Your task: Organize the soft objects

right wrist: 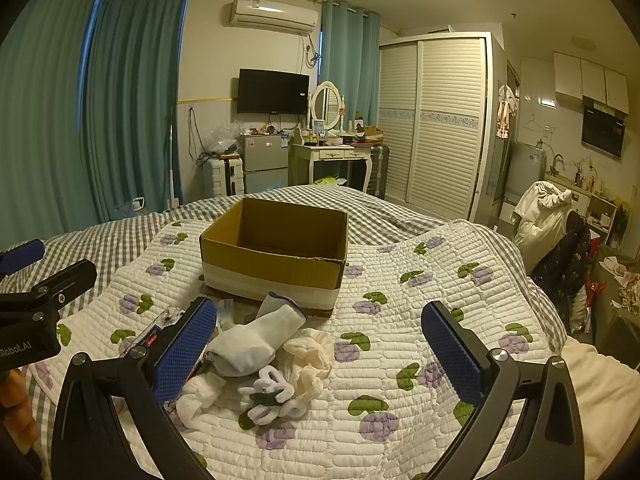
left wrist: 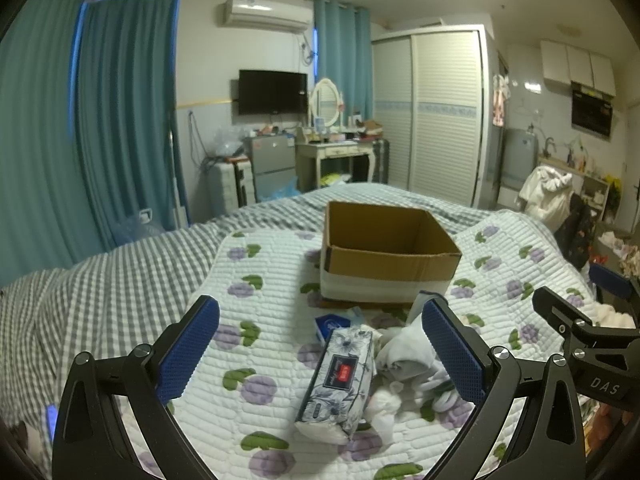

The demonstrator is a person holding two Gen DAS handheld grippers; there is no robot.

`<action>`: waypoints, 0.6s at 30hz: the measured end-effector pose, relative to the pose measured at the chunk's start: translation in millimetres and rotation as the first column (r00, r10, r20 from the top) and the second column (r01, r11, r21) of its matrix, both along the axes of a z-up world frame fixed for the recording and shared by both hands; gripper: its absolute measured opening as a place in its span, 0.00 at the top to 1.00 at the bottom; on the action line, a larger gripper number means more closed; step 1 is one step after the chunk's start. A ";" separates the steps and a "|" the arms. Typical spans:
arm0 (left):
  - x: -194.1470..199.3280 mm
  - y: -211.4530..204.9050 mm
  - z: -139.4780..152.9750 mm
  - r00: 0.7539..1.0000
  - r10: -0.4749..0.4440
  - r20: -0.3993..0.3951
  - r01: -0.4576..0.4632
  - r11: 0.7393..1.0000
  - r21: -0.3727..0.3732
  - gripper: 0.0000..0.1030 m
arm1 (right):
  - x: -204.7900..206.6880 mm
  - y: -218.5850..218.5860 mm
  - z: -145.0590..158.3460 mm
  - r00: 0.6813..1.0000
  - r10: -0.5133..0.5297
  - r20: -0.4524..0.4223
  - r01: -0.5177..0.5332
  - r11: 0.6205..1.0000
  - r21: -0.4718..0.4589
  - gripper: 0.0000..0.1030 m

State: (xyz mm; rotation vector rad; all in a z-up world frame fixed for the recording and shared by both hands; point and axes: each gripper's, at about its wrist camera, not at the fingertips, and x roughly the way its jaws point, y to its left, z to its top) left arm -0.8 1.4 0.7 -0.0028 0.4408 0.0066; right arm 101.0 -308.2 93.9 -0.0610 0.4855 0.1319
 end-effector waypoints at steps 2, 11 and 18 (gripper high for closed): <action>-0.3 0.0 0.0 1.000 0.002 0.000 -0.002 1.000 0.001 0.00 | 0.0 0.4 -0.4 1.000 -0.002 -0.001 0.002 1.000 -0.001 0.00; -0.4 0.1 0.3 1.000 0.002 -0.001 -0.002 1.000 0.000 0.00 | 0.2 -0.4 -0.8 1.000 -0.004 -0.003 0.004 1.000 -0.001 0.00; -0.9 0.3 1.4 1.000 0.004 0.000 -0.004 1.000 0.000 0.00 | 0.0 -0.3 -1.0 1.000 -0.004 -0.003 0.004 1.000 0.000 0.00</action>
